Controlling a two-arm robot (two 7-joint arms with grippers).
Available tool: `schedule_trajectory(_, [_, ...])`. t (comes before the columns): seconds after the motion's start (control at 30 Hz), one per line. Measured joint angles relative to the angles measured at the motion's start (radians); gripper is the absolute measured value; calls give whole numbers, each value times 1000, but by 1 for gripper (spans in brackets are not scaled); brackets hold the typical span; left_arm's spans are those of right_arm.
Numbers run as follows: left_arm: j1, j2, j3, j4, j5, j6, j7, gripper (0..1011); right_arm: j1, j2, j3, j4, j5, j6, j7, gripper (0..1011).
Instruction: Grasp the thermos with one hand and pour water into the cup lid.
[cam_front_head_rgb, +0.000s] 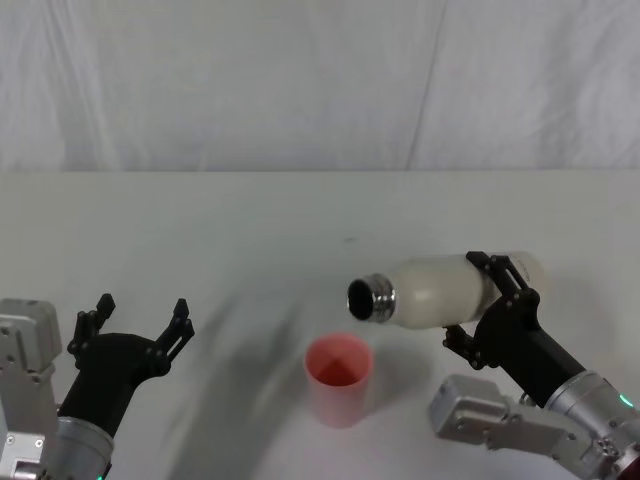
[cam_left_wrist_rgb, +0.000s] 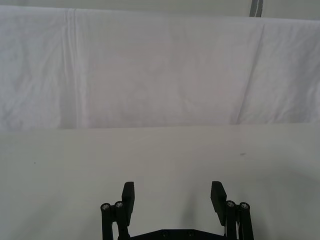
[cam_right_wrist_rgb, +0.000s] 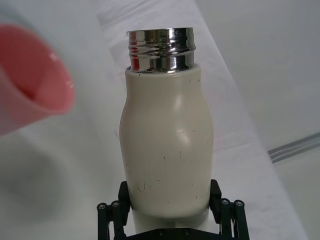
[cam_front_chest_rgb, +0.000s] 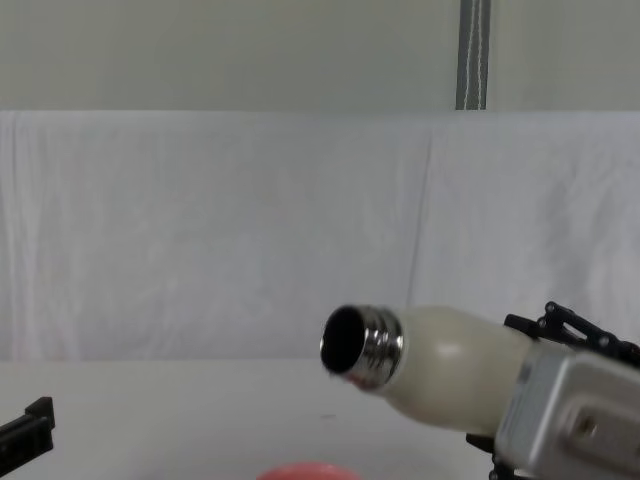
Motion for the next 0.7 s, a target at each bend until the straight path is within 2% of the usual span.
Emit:
schedule_trajectory(0.03, [0,0,0,0,0,0,0,1001,0,0,0,0,0,0,0,952])
schedule_trajectory(0.1, [0,0,0,0,0,0,0,1001,-7,-14,26,-2,74,-16,25,952])
schedule_trajectory(0.13, [0,0,0,0,0,0,0,1001,-7,-14,26,-2,74,-16,25,952])
schedule_trajectory(0.17, [0,0,0,0,0,0,0,1001,-10,-22,41,-3,114,-23,39,952])
schedule_trajectory(0.23, [0,0,0,0,0,0,0,1001,-14,-30,56,-3,150,-28,50,952])
schedule_trajectory(0.27, [0,0,0,0,0,0,0,1001,-17,-39,70,-4,191,-34,63,952])
schedule_trajectory(0.33, [0,0,0,0,0,0,0,1001,-20,-47,85,-4,225,-38,73,952])
schedule_trajectory(0.37, [0,0,0,0,0,0,0,1001,-23,-56,99,-4,265,-41,85,952])
schedule_trajectory(0.47, [0,0,0,0,0,0,0,1001,-27,-70,120,-3,317,-45,103,952])
schedule_trajectory(0.53, [0,0,0,0,0,0,0,1001,-33,-90,148,0,394,-46,125,952])
schedule_trajectory(0.57, [0,0,0,0,0,0,0,1001,-33,-90,148,0,394,-46,125,952])
schedule_trajectory(0.6, [0,0,0,0,0,0,0,1001,-34,-95,156,2,417,-46,132,952])
schedule_trajectory(0.7, [0,0,0,0,0,0,0,1001,-39,-120,191,7,509,-40,159,952])
